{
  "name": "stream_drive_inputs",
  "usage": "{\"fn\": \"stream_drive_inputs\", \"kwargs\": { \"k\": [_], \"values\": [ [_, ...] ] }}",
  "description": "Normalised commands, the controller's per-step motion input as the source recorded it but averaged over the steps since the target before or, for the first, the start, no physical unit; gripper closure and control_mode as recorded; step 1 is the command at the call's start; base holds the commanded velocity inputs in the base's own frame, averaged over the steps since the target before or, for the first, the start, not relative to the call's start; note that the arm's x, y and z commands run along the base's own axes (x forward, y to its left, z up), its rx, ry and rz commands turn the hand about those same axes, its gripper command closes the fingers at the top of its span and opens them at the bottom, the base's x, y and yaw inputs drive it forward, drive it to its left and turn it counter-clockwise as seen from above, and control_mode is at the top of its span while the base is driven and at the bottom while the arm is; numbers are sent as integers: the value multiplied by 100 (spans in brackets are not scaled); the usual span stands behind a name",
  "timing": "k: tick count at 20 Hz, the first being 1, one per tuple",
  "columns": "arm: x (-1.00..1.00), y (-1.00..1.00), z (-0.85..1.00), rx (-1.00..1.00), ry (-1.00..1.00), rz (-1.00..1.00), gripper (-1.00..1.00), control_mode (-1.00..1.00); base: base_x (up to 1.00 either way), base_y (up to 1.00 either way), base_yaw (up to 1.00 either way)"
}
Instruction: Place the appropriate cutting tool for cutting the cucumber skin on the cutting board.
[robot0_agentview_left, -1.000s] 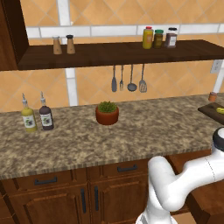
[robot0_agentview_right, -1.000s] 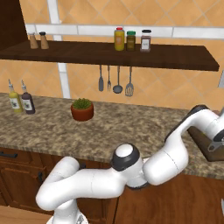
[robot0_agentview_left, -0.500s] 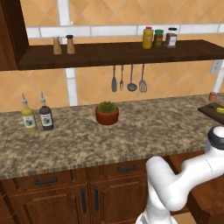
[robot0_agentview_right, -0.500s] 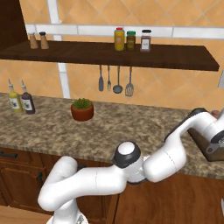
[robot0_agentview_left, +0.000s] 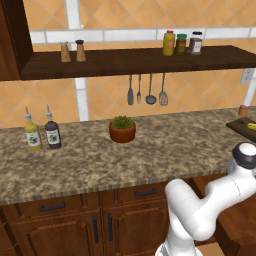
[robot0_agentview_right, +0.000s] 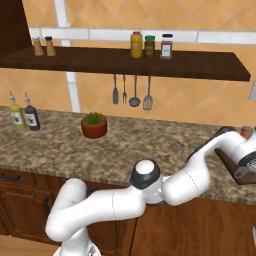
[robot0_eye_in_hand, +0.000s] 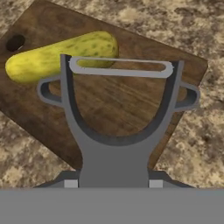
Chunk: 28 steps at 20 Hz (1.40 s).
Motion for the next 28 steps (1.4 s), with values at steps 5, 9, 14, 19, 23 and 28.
{"fn": "stream_drive_inputs", "kwargs": {
  "k": [5,9,14,19,23,28],
  "values": [
    [14,-1,-17,0,0,0,100,-100,0,0,0],
    [26,-7,-3,0,0,0,100,-100,0,0,0],
    [29,-13,-9,0,0,0,100,-100,0,0,0],
    [28,-14,-19,0,0,0,100,-100,0,0,0],
    [9,-9,-21,0,0,0,-100,-100,0,0,0],
    [-1,-2,-2,0,1,-1,-100,-100,0,0,0]
  ]
}}
